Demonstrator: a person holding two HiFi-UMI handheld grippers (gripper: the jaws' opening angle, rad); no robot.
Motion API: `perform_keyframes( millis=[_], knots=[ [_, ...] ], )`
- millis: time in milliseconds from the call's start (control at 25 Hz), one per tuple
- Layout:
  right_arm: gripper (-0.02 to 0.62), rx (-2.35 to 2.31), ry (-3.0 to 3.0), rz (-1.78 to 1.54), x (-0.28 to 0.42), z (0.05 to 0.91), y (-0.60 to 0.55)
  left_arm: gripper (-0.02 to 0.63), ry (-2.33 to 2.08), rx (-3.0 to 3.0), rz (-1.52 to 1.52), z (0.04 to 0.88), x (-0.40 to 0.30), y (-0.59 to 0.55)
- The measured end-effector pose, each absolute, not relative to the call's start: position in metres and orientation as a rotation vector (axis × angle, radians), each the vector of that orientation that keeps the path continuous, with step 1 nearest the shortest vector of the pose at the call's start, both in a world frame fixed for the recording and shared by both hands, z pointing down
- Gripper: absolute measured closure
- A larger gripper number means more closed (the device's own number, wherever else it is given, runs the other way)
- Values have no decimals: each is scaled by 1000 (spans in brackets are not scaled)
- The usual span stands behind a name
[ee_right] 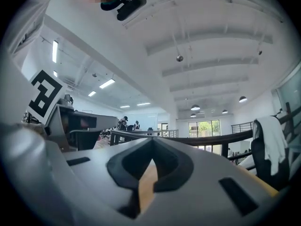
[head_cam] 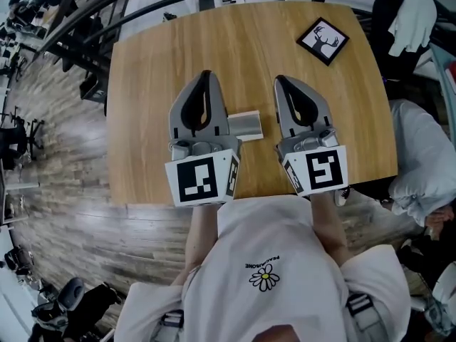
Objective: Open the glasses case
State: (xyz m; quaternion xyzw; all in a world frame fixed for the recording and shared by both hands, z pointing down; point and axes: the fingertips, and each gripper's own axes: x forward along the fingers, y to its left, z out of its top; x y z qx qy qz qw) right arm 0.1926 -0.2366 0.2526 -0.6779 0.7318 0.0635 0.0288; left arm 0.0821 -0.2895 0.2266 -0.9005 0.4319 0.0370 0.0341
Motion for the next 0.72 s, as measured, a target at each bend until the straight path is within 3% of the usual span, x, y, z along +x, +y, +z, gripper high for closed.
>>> perform_keyframes(
  millis=[720],
  knots=[
    [591,-2094,2314,251,183,246,-236,590,1347,-2786,113,231,78,-289]
  ],
)
